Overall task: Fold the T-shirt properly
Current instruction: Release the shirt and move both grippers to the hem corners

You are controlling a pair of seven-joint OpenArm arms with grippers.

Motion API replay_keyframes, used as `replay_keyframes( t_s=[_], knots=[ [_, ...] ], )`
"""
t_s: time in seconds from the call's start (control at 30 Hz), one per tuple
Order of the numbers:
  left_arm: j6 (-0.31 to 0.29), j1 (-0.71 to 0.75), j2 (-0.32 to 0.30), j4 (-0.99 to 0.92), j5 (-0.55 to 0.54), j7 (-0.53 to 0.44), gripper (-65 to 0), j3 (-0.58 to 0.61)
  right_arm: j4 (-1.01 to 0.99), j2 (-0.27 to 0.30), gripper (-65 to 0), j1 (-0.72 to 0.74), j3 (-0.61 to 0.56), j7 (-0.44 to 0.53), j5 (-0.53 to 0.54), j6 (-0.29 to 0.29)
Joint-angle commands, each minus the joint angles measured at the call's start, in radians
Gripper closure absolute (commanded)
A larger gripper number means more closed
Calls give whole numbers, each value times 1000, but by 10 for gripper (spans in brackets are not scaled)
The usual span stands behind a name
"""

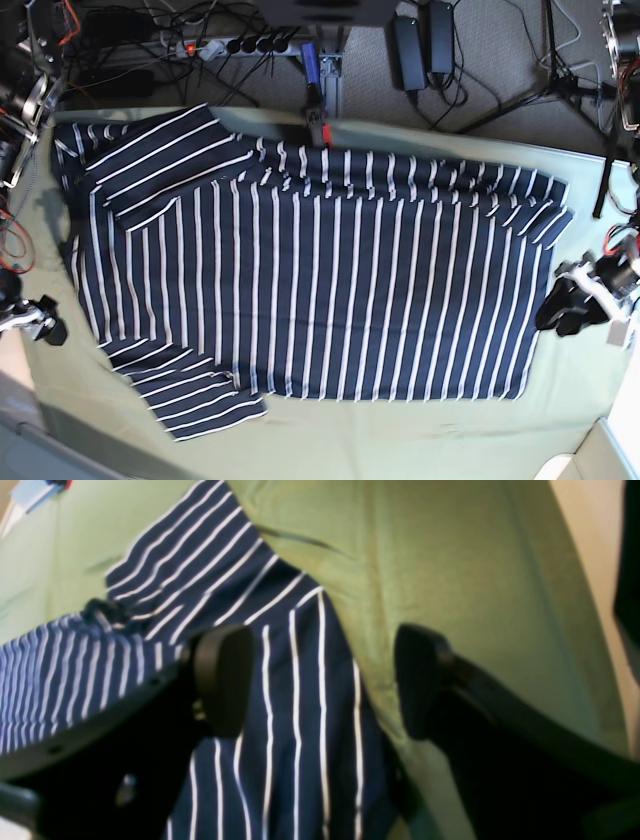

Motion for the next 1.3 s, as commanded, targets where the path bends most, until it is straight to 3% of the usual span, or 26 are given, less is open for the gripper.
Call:
replay_keyframes(
  t_s=[0.0, 0.43, 0.9, 1.27],
  knots=[
    [-14, -19, -22, 14, -16, -6, -350, -10, -21, 21, -436, 37, -6, 28, 10, 53],
    [-14, -19, -22, 14, -51, 34, -350, -10, -270, -26, -436, 56, -10, 102, -36, 50],
    [-14, -19, -21, 14, -79, 33, -350, -10, -269, -140, -436, 56, -11, 139, -69, 50],
    [-14, -19, -21, 14, -76, 21, -350, -10, -251, -156, -434, 58, -11, 126, -69, 52]
  ],
)
